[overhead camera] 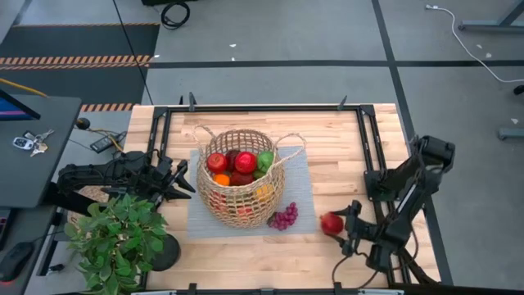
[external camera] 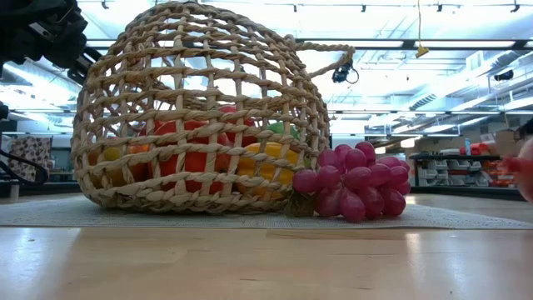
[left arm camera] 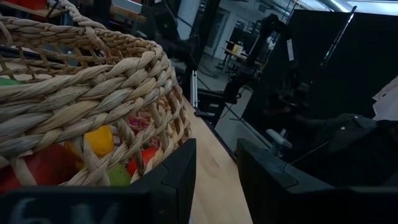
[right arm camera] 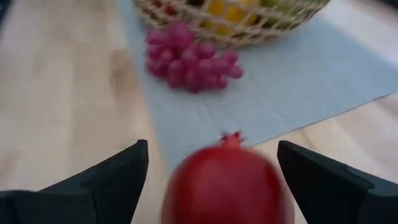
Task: Build produce basket
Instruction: Put the pomegranate into the brown basket
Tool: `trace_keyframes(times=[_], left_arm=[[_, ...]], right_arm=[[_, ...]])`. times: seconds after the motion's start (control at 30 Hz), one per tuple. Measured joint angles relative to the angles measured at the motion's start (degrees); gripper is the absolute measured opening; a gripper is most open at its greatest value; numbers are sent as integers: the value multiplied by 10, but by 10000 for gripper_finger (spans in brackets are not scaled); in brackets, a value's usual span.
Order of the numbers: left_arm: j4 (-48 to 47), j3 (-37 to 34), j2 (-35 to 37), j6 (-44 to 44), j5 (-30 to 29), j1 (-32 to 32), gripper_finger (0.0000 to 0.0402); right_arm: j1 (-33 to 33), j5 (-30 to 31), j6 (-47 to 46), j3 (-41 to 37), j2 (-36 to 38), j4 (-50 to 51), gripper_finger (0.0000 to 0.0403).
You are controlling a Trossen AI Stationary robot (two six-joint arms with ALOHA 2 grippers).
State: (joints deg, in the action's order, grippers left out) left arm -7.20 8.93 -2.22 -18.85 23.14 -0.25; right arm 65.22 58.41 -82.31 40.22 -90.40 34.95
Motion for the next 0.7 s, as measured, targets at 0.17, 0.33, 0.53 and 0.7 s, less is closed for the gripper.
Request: trace_keyframes(times=[0.17,0.33,0.53,0.7], left_arm=[[0,0,0,0,0,0,121],[0,0,0,0,0,0,121],[0,0,0,0,0,0,121],[0,0,0,0,0,0,121]], right_arm=[[-19,22,-9,0,-56,-5,361],[-39,-33,-38,0,-68,-7,363],[-33,-47,-67,-16,-65,-20,373],[-30,-50,-77,-17,-66,-20,373]])
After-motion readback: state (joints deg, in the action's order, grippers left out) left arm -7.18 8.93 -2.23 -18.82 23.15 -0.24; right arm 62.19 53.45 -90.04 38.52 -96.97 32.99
